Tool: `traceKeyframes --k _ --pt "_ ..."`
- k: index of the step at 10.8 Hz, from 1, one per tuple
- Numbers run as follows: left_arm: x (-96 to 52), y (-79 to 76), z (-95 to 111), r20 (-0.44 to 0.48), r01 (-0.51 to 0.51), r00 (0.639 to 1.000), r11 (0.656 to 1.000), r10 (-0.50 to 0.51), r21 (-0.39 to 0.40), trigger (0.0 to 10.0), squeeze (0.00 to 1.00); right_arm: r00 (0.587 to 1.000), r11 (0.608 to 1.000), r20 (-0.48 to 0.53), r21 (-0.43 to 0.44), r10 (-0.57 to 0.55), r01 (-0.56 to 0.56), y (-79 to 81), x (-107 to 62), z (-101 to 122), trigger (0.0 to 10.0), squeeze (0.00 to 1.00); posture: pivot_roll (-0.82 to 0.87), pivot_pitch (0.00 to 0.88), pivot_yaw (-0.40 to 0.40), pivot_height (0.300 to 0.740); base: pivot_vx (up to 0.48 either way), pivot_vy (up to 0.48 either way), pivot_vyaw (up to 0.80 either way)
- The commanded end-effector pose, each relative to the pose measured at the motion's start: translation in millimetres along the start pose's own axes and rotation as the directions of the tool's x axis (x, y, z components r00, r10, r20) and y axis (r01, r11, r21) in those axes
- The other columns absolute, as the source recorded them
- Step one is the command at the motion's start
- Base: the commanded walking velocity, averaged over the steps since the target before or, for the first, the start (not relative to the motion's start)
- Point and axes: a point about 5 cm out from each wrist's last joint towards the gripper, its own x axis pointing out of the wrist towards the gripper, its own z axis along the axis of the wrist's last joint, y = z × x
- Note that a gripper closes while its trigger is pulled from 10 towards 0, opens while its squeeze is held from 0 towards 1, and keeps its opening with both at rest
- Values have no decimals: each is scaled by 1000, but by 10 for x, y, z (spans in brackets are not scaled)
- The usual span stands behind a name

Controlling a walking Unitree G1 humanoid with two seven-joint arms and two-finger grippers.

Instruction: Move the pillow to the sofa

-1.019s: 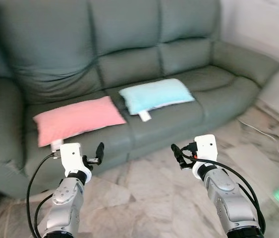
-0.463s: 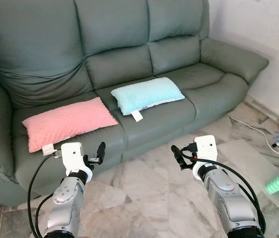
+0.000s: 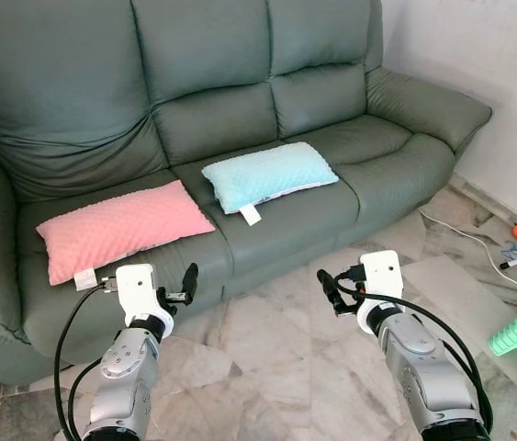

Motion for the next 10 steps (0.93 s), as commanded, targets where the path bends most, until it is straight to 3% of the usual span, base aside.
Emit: traceKeyframes --k 1,4,6,10 --pt "6 -39 -22 -16 19 1000 1000 -19 -6 10000 0 1000 1000 8 3 -14 14 -58 -27 30 10000 0 -236 41 -43 740 0 0 -781" --pt "7 -59 -31 -20 33 999 999 -33 -13 10000 0 1000 1000 17 -2 -6 6 -56 -37 37 10000 0 -238 42 -43 740 0 0 -783" --pt "5 -60 -37 -25 35 999 999 -35 -13 10000 0 999 1000 43 -10 9 -9 -33 -50 63 10000 0 -239 43 -44 740 0 0 0" --pt "7 -61 -41 -29 42 999 999 -43 -17 10000 0 1000 1000 0 13 -6 6 -47 -38 23 10000 0 -239 47 -43 740 0 0 -800"
